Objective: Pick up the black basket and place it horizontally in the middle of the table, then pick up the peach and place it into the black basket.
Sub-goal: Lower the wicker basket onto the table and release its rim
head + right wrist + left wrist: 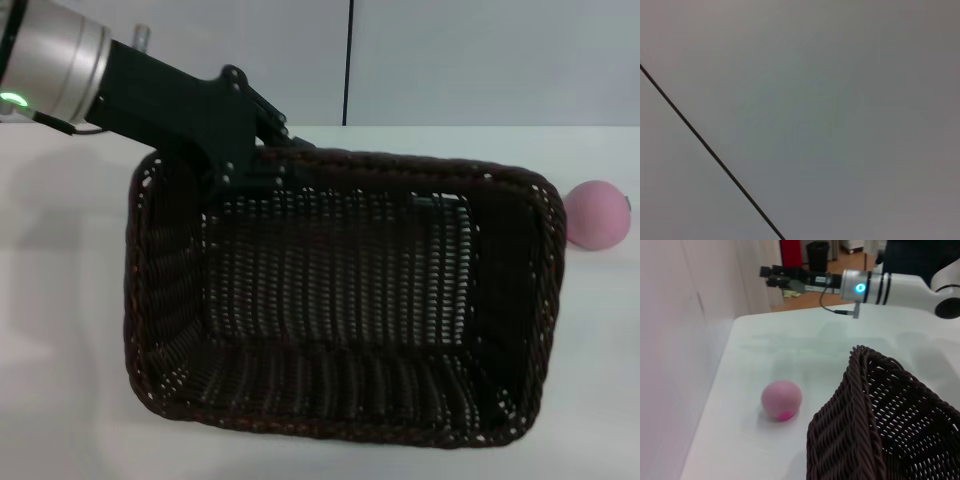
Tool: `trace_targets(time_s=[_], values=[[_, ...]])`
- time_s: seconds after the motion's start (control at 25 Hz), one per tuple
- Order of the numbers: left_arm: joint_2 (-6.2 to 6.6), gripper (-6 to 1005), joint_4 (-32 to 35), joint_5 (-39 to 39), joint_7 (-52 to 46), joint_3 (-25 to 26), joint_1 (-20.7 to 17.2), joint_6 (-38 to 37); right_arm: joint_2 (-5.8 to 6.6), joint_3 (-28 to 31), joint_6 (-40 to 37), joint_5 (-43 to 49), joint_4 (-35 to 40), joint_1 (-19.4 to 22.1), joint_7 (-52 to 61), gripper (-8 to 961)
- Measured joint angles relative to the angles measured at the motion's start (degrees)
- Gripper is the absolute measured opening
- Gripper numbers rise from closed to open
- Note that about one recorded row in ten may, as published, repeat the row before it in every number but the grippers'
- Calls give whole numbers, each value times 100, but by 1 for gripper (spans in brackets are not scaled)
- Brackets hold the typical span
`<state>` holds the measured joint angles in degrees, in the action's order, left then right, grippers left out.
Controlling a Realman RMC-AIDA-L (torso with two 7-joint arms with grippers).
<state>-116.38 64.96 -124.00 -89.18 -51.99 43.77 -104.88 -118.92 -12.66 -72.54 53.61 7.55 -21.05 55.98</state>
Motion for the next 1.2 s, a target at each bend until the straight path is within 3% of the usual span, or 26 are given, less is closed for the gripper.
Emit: trace_targets(time_s=[0.36,1.2], values=[[-113,285,-453,-175,132,-71,173,246,9,0,15,0,0,-2,0,732],[-170,356,-753,-206,94,-473,174,930,0,0,21,1,-9,14,0,732]])
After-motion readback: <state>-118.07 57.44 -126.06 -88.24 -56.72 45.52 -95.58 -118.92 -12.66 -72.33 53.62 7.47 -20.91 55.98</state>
